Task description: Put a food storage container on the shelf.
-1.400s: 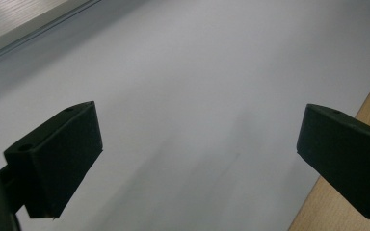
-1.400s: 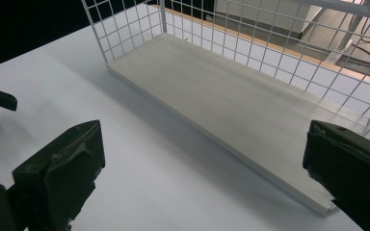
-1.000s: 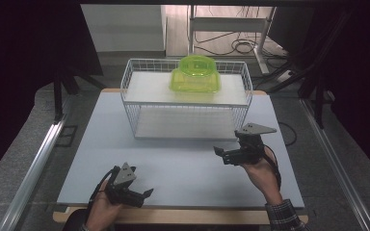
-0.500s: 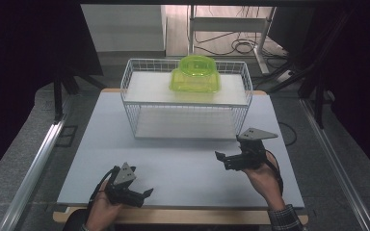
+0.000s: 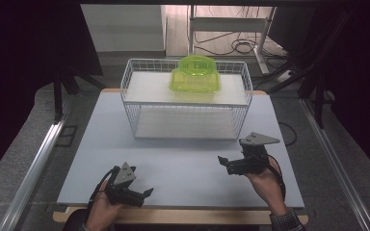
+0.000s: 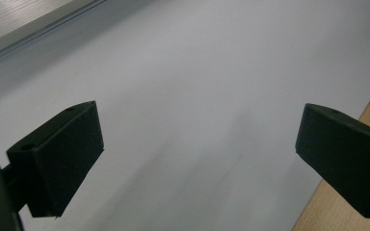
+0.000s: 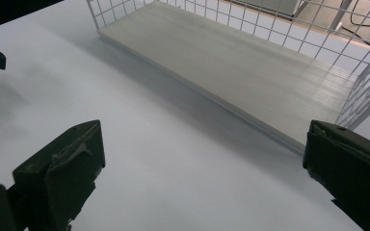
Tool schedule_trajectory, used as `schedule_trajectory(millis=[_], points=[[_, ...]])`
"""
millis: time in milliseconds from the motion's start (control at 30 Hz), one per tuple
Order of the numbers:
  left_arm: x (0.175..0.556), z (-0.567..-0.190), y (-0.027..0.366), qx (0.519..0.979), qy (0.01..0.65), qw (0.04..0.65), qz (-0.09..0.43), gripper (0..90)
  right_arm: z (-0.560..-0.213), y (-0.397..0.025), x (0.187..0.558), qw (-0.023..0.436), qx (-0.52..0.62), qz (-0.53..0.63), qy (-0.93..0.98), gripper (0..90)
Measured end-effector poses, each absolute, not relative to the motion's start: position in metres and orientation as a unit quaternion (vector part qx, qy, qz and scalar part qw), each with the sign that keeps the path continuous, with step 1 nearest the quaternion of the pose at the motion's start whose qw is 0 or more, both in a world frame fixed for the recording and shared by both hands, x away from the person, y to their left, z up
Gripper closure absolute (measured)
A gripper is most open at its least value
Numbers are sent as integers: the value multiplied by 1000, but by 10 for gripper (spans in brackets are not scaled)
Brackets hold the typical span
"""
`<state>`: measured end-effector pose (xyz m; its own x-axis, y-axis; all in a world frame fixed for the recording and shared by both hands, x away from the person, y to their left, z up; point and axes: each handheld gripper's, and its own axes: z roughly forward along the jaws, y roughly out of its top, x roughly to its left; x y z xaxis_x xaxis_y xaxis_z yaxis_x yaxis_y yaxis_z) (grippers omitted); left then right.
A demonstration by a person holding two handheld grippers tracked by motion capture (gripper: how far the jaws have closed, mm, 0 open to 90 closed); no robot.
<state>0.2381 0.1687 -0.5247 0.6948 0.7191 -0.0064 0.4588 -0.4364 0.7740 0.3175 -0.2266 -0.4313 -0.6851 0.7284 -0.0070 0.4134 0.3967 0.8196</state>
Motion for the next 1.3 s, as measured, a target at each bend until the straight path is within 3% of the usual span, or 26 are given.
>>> schedule_trajectory(millis=[1300], points=[[238, -525, 168, 835, 349, 390, 169, 28, -456, -269, 300, 198, 387, 411, 801, 7]])
